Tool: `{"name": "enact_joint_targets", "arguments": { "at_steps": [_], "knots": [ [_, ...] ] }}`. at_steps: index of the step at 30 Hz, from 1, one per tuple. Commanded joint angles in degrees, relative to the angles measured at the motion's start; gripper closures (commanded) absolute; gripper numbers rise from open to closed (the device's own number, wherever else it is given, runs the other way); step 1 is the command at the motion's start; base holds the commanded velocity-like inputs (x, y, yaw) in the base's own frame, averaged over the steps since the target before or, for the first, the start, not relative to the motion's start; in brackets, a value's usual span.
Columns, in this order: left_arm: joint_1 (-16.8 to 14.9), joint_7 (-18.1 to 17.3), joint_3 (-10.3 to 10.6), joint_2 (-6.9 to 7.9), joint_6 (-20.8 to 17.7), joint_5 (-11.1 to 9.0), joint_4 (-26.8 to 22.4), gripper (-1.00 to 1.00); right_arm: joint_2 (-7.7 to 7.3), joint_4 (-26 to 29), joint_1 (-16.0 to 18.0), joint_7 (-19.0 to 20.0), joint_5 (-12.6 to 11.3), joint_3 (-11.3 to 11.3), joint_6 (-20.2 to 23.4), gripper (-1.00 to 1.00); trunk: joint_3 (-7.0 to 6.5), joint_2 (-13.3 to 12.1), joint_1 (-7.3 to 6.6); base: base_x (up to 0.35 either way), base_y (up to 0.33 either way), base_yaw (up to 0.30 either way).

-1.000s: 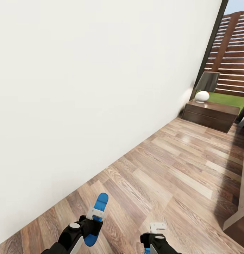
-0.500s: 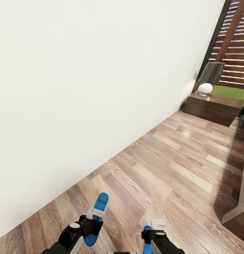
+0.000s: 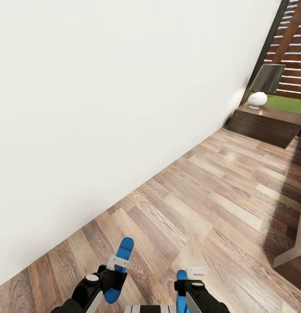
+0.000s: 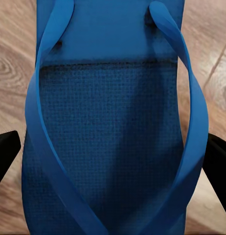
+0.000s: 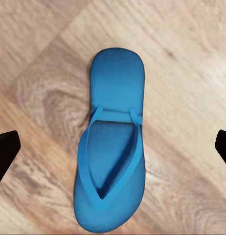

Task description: In the bedroom, move the book from the bed onto either nightstand, and place the two sandals side by side next to the bed.

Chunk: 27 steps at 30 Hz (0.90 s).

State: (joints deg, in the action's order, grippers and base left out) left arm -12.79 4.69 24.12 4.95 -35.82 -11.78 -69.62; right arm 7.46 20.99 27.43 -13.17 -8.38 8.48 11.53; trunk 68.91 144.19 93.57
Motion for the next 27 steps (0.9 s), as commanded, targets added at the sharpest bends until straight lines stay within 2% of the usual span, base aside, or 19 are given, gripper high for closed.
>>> {"name": "enact_joint_targets", "arguments": {
  "at_steps": [1, 13, 24, 27],
  "knots": [
    [-0.04, 0.49, 0.18, 0.06, -0.22, -0.58, -0.08, 1.0, -0.03, 0.11, 0.04, -0.45, -0.59, 0.49, 0.31, -1.0, 0.27, 0.04, 0.01, 0.0, 0.0, 0.0],
    [-0.05, 0.49, 0.16, 0.06, -0.22, -0.57, -0.16, 1.0, -0.01, -0.91, 0.92, -0.45, -0.57, 0.57, 0.34, -1.0, 2.93, 0.2, 0.32, 0.0, 0.0, 0.0],
    [-0.05, 0.49, 0.14, 0.06, -0.25, -0.61, -0.31, 1.0, -0.07, -1.95, 2.22, -0.45, -0.59, 0.54, 0.34, -1.0, 2.93, 0.2, 0.32, 0.0, 0.0, 0.0],
    [-0.05, 0.49, 0.14, 0.06, -0.28, -0.61, -0.33, 1.0, -0.07, -2.56, 2.81, -0.45, -0.59, 0.56, 0.34, -1.0, 3.6, 0.24, 0.4, 0.0, 0.0, 0.0]
  ]
}}
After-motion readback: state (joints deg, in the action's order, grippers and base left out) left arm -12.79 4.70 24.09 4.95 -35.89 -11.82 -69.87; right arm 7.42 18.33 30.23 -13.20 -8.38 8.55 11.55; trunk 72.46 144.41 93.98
